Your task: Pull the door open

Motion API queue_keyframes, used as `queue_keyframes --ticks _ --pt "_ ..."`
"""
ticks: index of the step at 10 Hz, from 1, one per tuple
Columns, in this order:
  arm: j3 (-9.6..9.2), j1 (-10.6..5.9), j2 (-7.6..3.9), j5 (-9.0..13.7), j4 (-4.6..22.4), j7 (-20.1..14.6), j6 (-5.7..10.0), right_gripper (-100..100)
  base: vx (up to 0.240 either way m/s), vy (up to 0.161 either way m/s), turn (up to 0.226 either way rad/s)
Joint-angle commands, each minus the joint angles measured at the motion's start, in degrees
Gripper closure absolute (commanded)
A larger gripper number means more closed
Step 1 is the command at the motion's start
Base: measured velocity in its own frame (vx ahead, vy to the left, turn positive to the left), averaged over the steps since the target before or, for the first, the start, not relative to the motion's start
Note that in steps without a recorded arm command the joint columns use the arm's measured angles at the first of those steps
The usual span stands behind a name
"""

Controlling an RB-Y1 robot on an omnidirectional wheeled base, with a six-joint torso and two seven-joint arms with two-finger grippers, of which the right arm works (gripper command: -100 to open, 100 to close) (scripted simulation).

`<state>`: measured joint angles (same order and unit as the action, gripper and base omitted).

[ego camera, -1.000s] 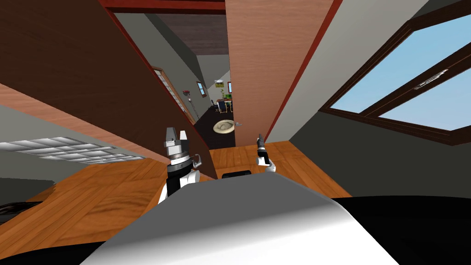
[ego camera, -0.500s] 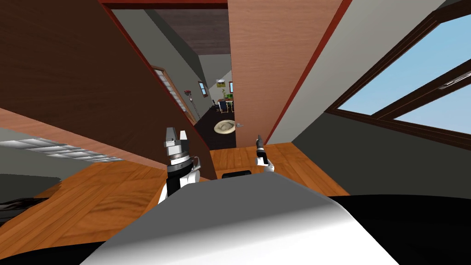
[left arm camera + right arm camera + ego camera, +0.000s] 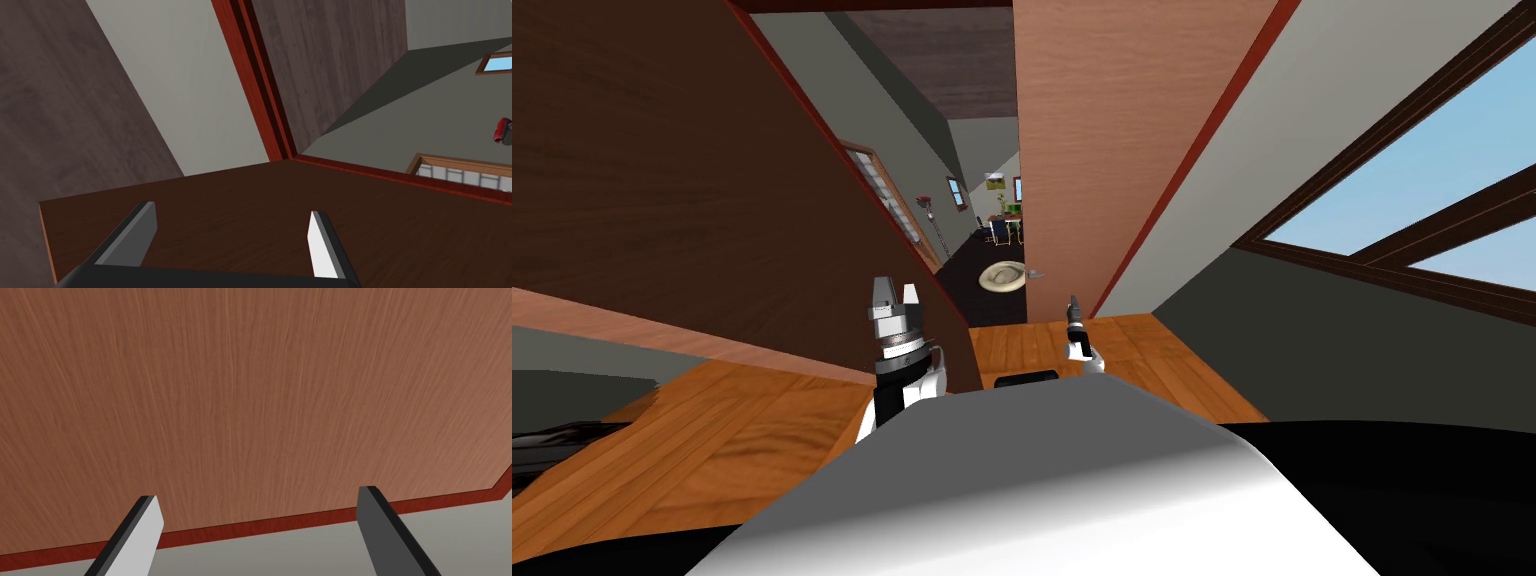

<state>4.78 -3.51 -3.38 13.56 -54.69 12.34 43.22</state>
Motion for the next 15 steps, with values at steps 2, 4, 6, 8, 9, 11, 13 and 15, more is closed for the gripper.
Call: queue_keyframes --ticks 2,4,6,8,9,11,13,15 --pt "0.21 -1.84 0.35 0.43 4.36 0.11 1.21 -100 0.104 -0.014 0.072" --pt "0.35 -3.06 0.77 0.72 7.19 0.26 1.93 -100 0.109 -0.021 0.056" --pt "0.49 -4.28 1.19 1.01 10.02 0.41 2.66 -100 0.094 -0.013 0.071" --pt "0.61 -5.34 1.67 1.26 12.47 0.54 3.28 -100 0.093 -0.011 0.073" --pt "0.67 -5.87 1.91 1.39 13.69 0.61 3.59 -100 0.095 -0.013 0.065" --pt "0.84 -7.39 2.64 1.75 17.19 0.8 4.48 -100 0.113 -0.023 0.12" --pt "0.98 -8.64 3.37 2.05 20.09 0.95 5.22 -100 0.125 0.0 0.097" --pt "1.08 -9.45 3.85 2.24 21.95 1.05 5.7 -100 0.114 -0.039 0.086"
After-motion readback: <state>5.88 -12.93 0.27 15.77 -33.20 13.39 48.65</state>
